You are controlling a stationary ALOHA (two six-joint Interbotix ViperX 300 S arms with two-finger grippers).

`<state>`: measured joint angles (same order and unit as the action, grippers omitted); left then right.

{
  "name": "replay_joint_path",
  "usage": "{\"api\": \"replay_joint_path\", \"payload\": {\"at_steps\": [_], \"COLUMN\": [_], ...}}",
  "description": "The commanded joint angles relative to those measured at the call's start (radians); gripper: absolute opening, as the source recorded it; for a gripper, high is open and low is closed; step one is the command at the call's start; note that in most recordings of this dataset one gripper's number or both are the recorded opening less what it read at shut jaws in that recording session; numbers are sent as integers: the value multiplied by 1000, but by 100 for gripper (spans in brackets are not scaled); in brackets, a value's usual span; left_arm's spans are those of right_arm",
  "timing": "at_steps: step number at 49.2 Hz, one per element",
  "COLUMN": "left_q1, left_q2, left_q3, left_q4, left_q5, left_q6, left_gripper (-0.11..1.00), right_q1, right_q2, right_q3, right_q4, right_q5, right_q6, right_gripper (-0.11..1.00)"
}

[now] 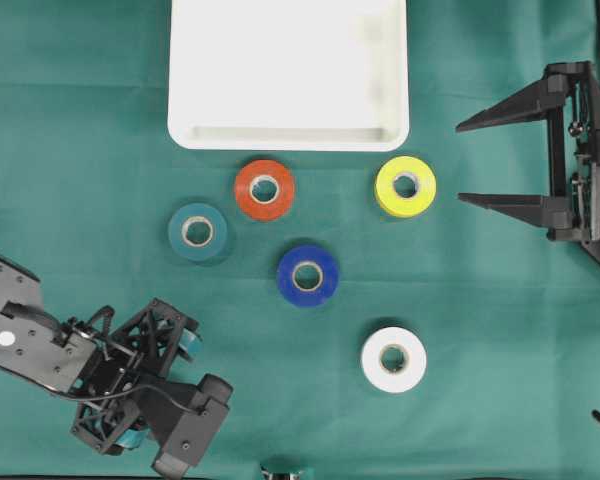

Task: Pick up the tape from a random location and place it into the white case.
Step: 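Lower the left gripper into the black roll's hole and close on its rim, then lift the black tape roll off the table with the left gripper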

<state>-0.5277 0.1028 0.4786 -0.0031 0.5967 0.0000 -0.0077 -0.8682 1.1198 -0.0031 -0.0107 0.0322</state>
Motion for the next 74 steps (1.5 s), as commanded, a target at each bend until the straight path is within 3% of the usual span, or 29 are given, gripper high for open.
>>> {"api": "replay_joint_path", "payload": {"at_steps": [1, 16, 49, 54, 64, 74], "left_q1": [-5, -5, -5, -5, -5, -8], "left_q2": [2, 57, 78, 78, 78, 80], "left_q3": [-8, 32, 23, 14, 3, -2], "left_q4": [2, 2, 3, 2, 0, 0], "left_q5": [-26, -115, -114, -104, -101, -103], "left_q6": [6, 14, 49, 49, 49, 48], "left_gripper": [98, 98, 96, 79, 22, 19], "right_q1": [-2, -2, -2, -2, -2, -2], "right_q2": [5, 6, 6, 6, 6, 8], "right_q3": [-25, -25, -28, -26, -26, -26], "right_q4": [2, 2, 0, 0, 0, 0], "right_q5": [-3, -2, 2, 2, 2, 8], "right_q6": [3, 3, 3, 3, 3, 3], "right_gripper": [92, 92, 92, 92, 92, 92]}}
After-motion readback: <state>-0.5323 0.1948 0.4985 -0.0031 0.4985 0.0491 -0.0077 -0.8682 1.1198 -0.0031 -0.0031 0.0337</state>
